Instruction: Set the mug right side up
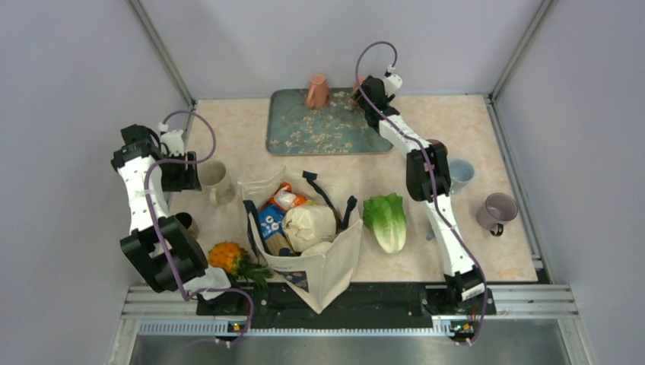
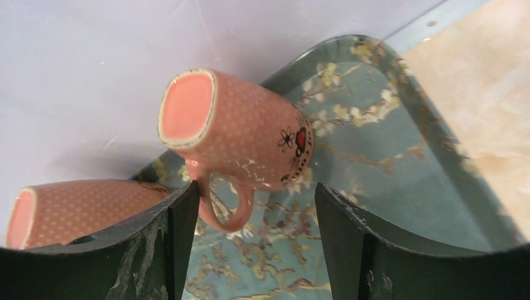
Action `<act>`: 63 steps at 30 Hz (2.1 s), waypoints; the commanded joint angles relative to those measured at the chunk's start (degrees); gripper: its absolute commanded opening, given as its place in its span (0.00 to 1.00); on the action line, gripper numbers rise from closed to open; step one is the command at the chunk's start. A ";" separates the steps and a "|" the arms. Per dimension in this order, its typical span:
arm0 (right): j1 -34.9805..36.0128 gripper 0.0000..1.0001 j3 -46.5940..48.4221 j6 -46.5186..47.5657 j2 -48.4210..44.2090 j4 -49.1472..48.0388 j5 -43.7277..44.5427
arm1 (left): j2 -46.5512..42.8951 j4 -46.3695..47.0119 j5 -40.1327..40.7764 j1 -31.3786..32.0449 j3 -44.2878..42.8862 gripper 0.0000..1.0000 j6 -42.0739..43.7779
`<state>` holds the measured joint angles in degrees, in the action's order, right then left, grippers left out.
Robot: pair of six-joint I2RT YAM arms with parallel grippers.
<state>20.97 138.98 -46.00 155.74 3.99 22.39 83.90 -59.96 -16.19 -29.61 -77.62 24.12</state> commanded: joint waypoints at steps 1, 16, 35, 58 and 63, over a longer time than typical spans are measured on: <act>-1.63 0.66 -5.60 4.01 -6.50 3.57 3.53 | 0.01 1.14 -1.92 -0.27 -1.93 0.65 -0.12; -0.19 0.71 -4.37 11.54 -5.82 -7.55 -10.97 | 0.67 1.16 -2.90 -0.28 -1.49 0.65 -0.27; 1.71 0.99 6.84 -8.99 4.41 6.53 4.74 | 1.49 0.92 -8.10 -0.34 -0.92 0.65 -0.81; -0.84 0.99 1.90 24.55 -2.31 2.19 -1.47 | 2.47 0.73 -10.01 -0.30 -2.16 0.64 -0.99; -0.87 0.86 4.43 26.61 0.45 2.00 -1.97 | 2.32 0.42 -9.49 -0.33 -2.45 0.64 -0.49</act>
<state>20.34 139.68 -24.45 155.89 9.17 22.09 86.15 -60.01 -24.67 -29.61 -77.71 23.18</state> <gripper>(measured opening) 0.918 0.645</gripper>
